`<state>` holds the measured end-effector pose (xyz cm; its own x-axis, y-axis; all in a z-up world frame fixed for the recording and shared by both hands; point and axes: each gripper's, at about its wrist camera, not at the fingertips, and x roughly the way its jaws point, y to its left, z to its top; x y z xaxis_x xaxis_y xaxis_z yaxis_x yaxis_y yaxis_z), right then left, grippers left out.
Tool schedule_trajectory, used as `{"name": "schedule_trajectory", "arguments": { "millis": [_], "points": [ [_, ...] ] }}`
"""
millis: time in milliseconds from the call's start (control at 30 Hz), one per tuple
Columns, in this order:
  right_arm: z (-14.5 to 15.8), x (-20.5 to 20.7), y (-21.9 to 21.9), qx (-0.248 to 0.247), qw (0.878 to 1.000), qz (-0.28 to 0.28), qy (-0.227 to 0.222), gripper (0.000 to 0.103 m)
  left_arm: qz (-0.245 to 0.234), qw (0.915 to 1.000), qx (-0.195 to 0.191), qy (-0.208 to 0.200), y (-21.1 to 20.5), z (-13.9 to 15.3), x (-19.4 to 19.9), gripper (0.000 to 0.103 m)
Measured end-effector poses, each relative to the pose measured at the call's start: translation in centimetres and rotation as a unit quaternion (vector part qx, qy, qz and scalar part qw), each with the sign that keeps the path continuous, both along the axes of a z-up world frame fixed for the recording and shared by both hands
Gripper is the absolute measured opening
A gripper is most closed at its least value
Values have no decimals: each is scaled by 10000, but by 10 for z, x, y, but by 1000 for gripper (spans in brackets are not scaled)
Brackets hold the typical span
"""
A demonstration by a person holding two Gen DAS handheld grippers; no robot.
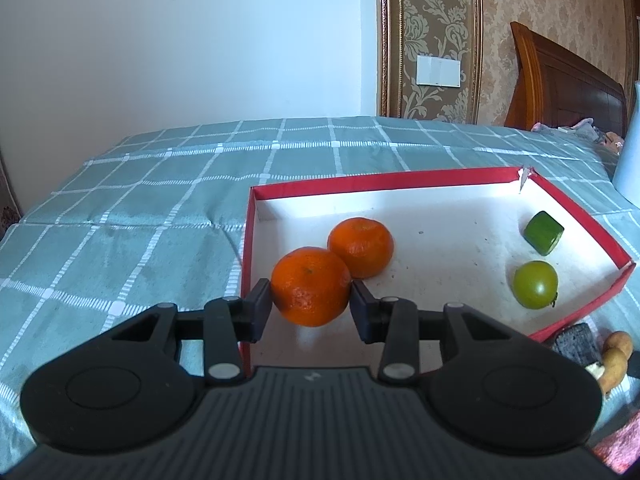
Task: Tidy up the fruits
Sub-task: 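Lower the large tangerine into the tray beside the other tangerine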
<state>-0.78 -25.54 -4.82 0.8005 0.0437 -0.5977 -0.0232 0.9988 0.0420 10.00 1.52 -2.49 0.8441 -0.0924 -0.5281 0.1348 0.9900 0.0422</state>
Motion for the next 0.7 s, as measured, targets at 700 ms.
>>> {"name": "schedule_trajectory", "arguments": {
  "millis": [700],
  "points": [
    [0,0,0,4,10000,4,2,82,-182,9997,112,75,-5,-4,0,47]
  ]
}}
